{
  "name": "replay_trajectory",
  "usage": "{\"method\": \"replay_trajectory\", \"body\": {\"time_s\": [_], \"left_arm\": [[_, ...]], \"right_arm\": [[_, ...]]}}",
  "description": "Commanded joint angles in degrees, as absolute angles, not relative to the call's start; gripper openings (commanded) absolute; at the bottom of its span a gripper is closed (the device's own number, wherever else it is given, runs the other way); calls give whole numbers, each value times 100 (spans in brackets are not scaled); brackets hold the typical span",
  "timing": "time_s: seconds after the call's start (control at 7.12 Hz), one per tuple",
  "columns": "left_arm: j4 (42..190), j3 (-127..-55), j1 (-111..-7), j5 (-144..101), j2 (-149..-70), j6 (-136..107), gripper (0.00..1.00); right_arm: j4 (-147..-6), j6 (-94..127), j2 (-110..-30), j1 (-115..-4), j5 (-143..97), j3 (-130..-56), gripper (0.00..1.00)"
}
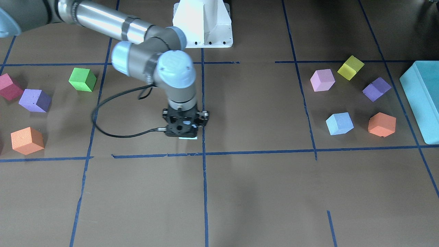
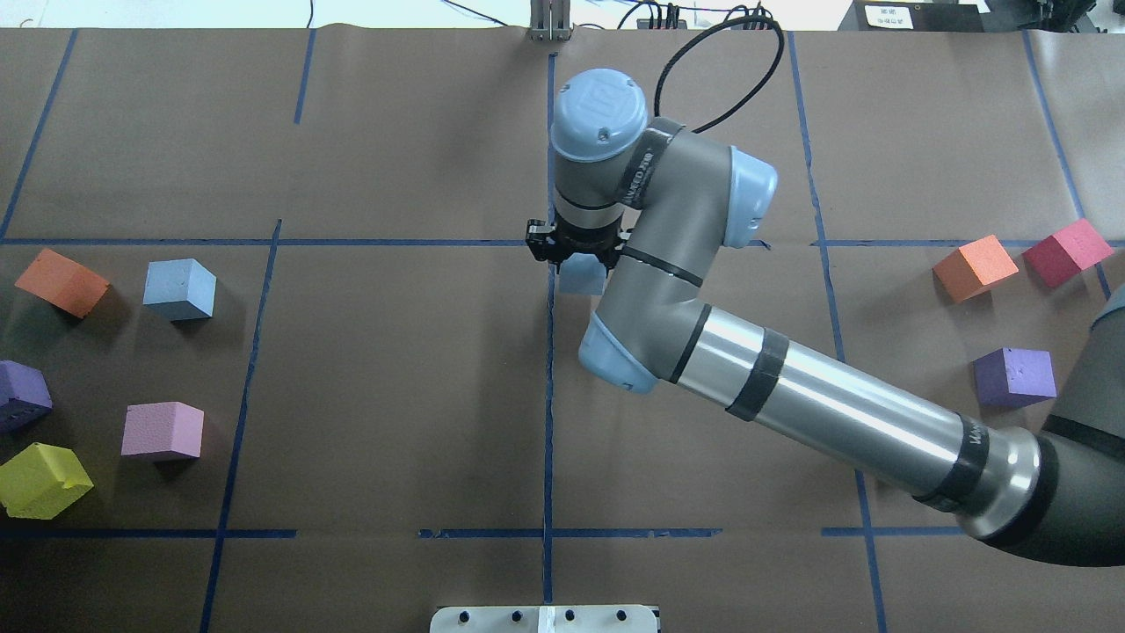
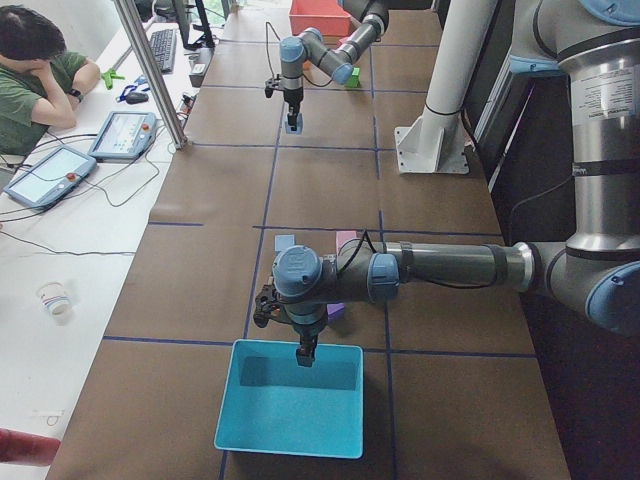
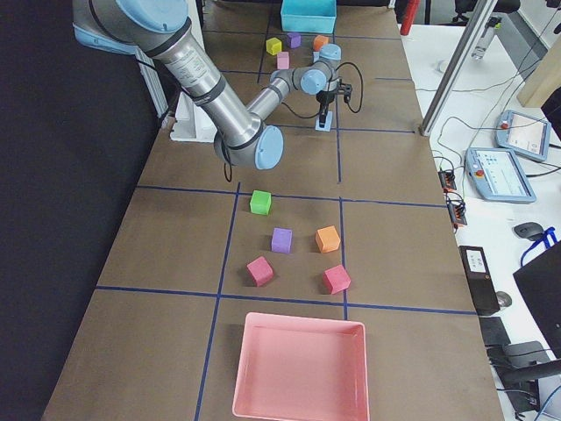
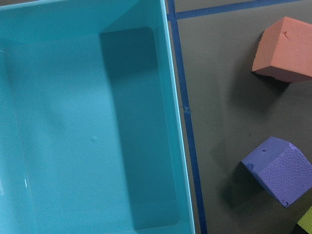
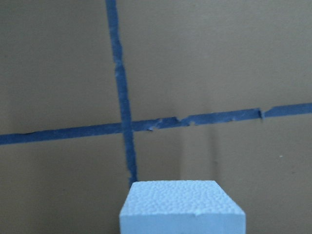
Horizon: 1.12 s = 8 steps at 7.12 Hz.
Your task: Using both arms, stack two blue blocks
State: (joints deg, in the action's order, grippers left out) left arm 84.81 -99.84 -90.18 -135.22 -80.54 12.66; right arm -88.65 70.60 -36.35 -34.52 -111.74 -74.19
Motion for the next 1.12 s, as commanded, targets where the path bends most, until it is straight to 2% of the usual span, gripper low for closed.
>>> {"method": "replay_trajectory", "body": {"time_s": [0.0, 0.14, 0.28, 0.42, 0.7, 0.98], "left_arm": [[8481, -9984, -9018, -13526, -8051, 1266, 100], [8481, -9984, -9018, -13526, -8051, 1266, 100], [8481, -9984, -9018, -13526, -8051, 1266, 100], [8481, -9984, -9018, -13526, -8051, 1266, 100], [8481, -9984, -9018, -13526, -8051, 1266, 100], [8481, -9984, -9018, -13526, -8068, 1266, 100]], "right_arm": [[-8650, 7295, -3375, -3165, -10899, -7032, 42], [-8509, 7295, -3375, -3138, -10890, -6901, 49], [-8499, 7286, -3384, -3120, -10864, -6873, 64], [-8490, 7286, -3392, -3094, -10855, -6873, 99], [-8482, 7243, -3366, -3102, -10863, -6917, 100], [-8569, 7225, -3375, -3303, -10985, -7337, 100]]}}
